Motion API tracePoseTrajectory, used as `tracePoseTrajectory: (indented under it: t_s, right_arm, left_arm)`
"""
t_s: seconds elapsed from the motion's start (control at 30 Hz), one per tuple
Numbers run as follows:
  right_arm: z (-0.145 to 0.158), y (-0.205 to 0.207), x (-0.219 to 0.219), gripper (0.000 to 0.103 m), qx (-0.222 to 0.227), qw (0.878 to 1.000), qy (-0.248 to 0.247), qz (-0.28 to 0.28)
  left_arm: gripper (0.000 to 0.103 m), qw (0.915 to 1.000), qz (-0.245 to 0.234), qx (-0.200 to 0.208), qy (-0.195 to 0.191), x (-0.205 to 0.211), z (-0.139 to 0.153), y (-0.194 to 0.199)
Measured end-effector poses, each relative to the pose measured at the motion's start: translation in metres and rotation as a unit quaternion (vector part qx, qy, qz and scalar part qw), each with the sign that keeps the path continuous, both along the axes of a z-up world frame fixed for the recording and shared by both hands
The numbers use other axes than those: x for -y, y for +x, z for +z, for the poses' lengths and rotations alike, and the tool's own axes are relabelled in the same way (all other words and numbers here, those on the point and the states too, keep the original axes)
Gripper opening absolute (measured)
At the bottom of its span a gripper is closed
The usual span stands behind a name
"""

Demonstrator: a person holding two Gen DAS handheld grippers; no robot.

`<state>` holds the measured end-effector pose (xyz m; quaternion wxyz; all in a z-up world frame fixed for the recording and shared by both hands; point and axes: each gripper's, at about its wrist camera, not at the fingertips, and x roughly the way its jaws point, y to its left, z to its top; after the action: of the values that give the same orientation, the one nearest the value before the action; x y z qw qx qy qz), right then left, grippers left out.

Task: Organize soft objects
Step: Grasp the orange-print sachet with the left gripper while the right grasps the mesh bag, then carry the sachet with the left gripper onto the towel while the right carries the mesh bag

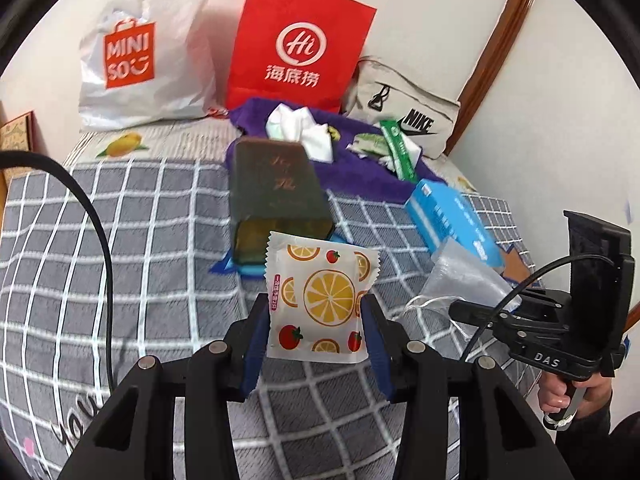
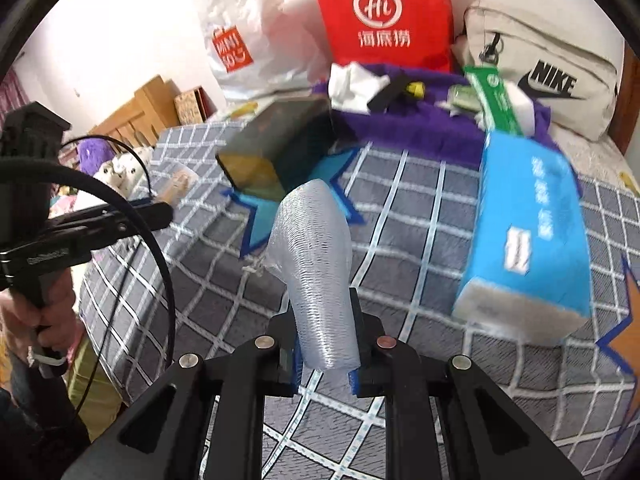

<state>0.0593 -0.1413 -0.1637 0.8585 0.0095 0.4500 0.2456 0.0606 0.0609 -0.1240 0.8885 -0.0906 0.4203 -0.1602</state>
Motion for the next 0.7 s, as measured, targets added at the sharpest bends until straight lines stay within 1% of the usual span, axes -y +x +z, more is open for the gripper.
tracePoseTrajectory:
  t_s: [0.13,0.4,0.6,0.7]
  right_arm:
    - [0.014,0.008,0.009,0.017,0.01,1.0,0.015,0.005]
    - [0.036,0.032,0.025,0.017,0.039,0.999,0.016,0.011]
    - [0.054,0.072,0.038,0.017,0.067,0.998,0.009,0.003]
    - [0.064,0.099,0.043,0.017,0.075,0.997,0.013,0.001]
  left_arm:
    - [0.043,0.9999,-0.008,0.004,0.008,0.007,0.01,0.016]
    - [0.043,0.9993,-0.025,0.018,0.018,0.018,0.035,0.05]
    - [0.043,0.9985,-0.018,0.036,0.037,0.022,0.062,0.095]
    - [0.043,0.9984,-0.007,0.034,0.044,0.023,0.07,0.122]
